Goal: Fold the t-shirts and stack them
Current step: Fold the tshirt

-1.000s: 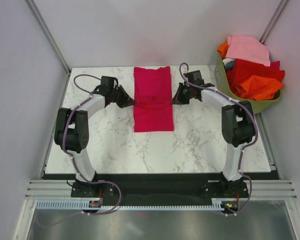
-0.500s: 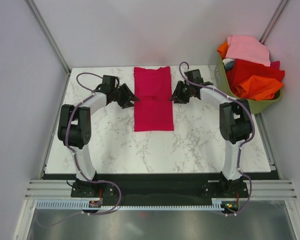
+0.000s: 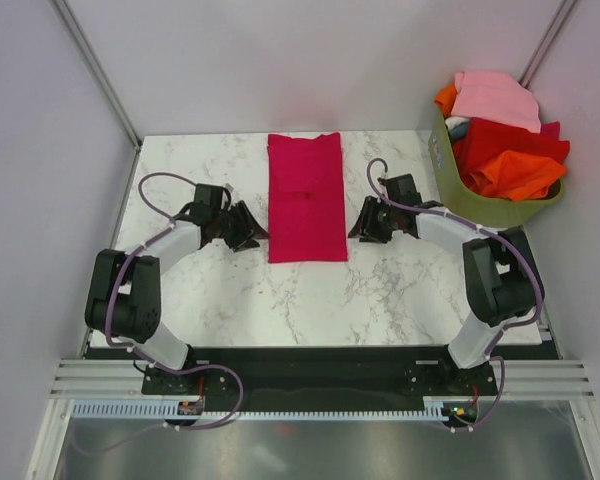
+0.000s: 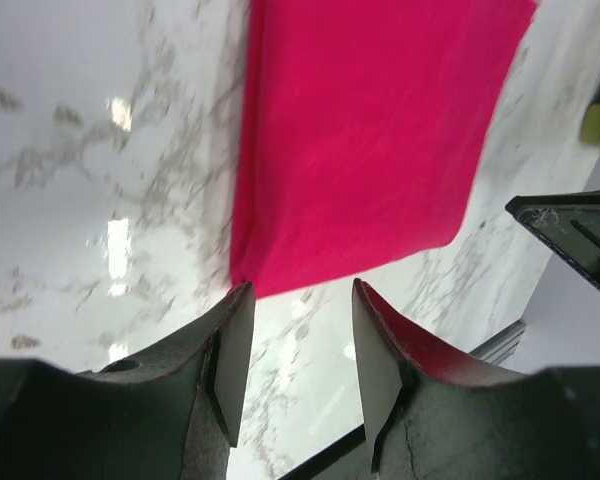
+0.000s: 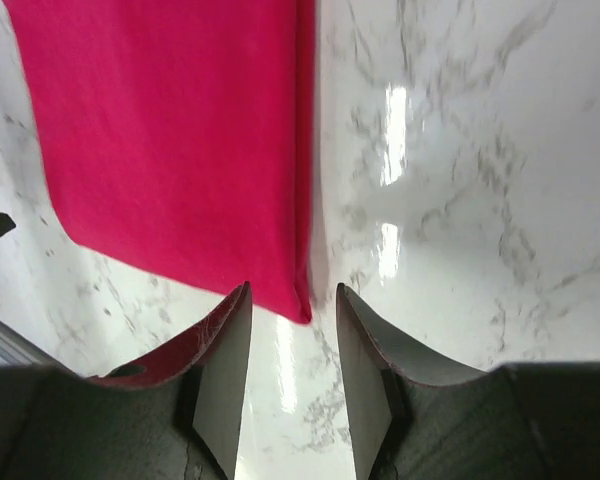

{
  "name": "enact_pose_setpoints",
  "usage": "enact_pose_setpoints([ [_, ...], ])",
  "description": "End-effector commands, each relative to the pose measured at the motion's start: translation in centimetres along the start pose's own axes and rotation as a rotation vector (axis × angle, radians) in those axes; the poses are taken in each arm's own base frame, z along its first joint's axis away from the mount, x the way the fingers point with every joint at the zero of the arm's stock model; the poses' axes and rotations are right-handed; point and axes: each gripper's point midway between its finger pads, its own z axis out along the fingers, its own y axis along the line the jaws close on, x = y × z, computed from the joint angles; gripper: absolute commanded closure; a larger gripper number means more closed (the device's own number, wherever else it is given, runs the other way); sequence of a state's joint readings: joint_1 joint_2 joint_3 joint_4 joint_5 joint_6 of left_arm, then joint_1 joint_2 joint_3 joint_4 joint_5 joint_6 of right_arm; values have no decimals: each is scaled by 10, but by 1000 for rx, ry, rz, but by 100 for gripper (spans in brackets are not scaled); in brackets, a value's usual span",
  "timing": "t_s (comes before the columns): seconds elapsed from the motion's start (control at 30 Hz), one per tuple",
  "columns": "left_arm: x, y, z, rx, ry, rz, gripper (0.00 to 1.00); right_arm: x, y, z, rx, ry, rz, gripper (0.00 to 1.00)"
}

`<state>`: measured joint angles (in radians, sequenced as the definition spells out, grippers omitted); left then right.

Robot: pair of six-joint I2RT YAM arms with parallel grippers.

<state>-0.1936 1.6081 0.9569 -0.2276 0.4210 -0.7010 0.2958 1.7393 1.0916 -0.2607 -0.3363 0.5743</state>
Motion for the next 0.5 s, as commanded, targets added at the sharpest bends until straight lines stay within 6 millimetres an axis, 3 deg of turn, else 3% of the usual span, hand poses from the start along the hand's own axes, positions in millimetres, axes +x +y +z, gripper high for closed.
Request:
enact_pose_setpoints([
  [0.0,25,11,-2,-4,10,67,50,25,8,-1,-71,13,-49,54],
  [0.23,53,28,-1,20,36,68,52,55,8,3,-117,46,-72,55],
  [0.47,62,41,9,5,63,58,54,63,-1,17,-95,67,-68,57],
])
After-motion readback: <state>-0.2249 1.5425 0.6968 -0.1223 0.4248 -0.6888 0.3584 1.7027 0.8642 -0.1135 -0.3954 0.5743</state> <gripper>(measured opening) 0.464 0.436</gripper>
